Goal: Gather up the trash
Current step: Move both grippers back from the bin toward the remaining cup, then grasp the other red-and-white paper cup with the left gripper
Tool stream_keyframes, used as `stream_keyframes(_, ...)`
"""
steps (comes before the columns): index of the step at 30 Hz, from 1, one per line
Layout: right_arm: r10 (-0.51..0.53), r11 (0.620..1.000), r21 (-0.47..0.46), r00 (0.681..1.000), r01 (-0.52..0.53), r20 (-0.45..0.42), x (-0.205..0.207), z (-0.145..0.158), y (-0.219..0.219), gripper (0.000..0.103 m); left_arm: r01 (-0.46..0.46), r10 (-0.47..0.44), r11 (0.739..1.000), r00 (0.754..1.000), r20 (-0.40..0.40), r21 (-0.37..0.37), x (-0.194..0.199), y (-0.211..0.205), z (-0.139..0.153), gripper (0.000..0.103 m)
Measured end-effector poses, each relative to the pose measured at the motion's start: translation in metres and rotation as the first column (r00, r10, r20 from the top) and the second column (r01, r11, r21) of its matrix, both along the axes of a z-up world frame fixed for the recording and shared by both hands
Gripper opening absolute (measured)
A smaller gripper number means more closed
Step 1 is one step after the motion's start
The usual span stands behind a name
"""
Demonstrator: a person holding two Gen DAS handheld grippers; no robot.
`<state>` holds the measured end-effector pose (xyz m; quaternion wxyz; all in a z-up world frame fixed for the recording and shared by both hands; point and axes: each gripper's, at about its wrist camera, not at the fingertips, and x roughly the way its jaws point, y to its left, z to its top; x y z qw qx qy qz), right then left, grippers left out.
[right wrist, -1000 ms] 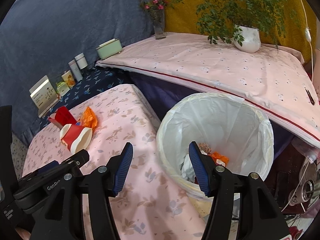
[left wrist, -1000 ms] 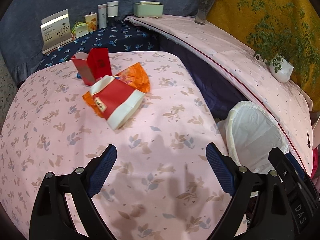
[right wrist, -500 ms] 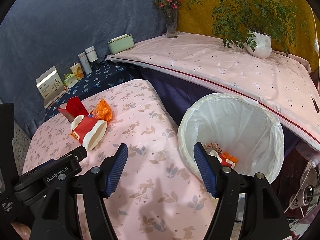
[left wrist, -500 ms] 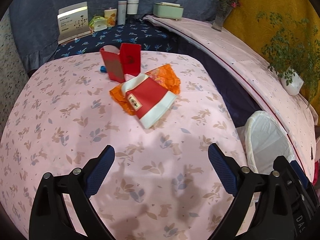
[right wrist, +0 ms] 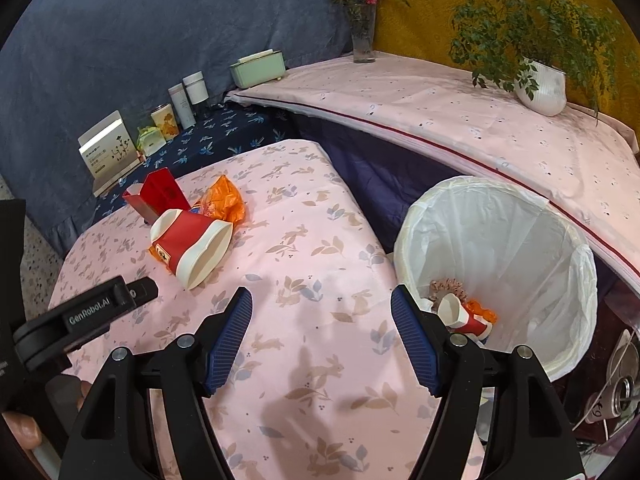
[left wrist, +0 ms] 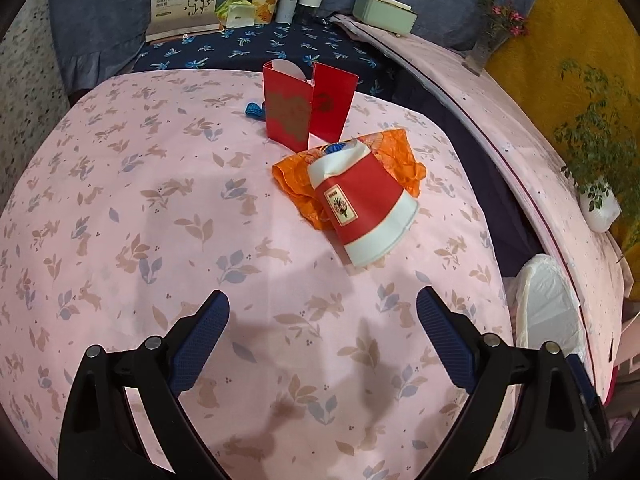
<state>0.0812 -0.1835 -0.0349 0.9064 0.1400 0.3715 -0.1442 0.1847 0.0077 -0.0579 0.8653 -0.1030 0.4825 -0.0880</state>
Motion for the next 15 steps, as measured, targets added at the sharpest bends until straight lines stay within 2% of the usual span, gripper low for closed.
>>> stream_keyframes(5, 0.013, 1.0, 0.008, 1.0, -0.013, -0.014, 0.018, -0.007, 0.002, 0.069, -0.006, 0.006, 1.0, 1.0, -0.016, -0.028, 0.023, -0.001, -0.002, 0.089)
stream_keyframes(7, 0.016, 1.0, 0.013, 1.0, -0.016, -0.02, 0.025, -0.01, 0.002, 0.069, -0.006, 0.005, 0.999, 1.0, -0.023, -0.035, 0.033, -0.003, -0.005, 0.084)
stream_keyframes(15, 0.023, 0.999, 0.036, 0.999, -0.022, -0.039, 0.053, -0.025, -0.001, 0.069, -0.008, 0.005, 0.999, 0.998, -0.069, -0.043, 0.071, -0.015, -0.02, 0.077)
